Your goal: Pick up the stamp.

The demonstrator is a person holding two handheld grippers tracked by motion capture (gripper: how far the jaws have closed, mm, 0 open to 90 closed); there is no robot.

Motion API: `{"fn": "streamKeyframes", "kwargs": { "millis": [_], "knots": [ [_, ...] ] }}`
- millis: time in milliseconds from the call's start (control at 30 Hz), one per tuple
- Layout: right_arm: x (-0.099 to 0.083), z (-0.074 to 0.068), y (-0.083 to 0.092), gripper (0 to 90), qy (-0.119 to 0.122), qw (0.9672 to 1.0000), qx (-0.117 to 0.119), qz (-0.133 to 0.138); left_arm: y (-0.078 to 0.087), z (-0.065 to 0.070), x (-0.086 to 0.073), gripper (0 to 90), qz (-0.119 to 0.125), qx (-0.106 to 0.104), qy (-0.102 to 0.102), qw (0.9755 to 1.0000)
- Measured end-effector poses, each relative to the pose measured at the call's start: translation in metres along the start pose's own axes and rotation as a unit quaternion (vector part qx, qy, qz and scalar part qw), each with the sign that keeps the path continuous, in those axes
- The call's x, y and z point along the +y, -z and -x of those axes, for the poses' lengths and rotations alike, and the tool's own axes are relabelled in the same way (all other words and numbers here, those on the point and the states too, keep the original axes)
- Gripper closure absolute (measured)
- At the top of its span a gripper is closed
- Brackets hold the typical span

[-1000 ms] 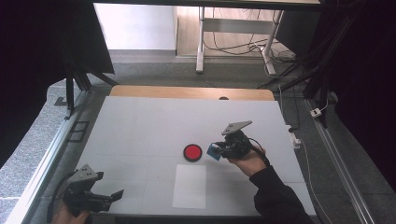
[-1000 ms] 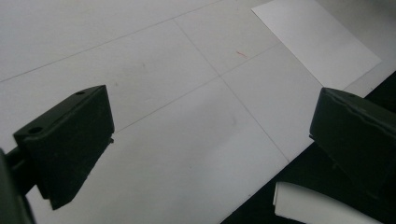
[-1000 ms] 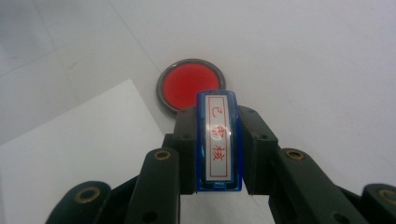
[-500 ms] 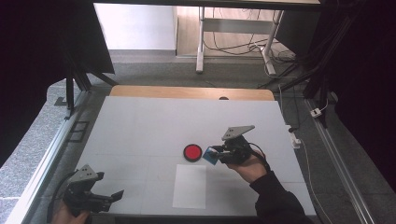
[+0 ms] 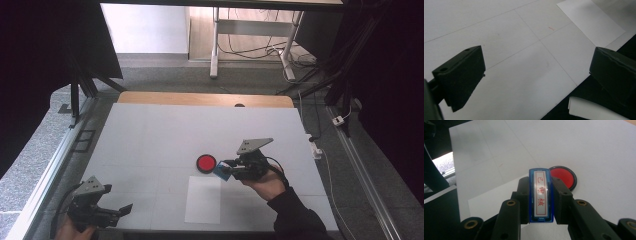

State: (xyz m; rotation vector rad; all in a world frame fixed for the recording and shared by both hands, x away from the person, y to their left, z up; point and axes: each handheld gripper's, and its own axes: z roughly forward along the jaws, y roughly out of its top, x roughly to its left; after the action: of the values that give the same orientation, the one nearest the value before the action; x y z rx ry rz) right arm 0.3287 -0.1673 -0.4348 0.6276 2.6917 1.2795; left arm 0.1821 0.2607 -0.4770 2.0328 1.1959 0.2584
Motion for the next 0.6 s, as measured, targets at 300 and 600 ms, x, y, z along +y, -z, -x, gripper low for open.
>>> {"fn": "streamKeyframes", "kwargs": {
  "millis": [300, 600],
  "knots": [
    [0.001, -0.013, 0.002, 70.8, 0.006, 0.9999, 0.013, 0.004, 0.000, 0.000, 0.000, 0.8, -0.002, -0.004, -0.004, 1.0000],
    [0.002, -0.024, 0.003, 70.8, 0.017, 0.9992, 0.036, 0.009, 0.000, 0.000, 0.000, 0.8, -0.003, -0.007, -0.004, 1.0000]
  ]
}}
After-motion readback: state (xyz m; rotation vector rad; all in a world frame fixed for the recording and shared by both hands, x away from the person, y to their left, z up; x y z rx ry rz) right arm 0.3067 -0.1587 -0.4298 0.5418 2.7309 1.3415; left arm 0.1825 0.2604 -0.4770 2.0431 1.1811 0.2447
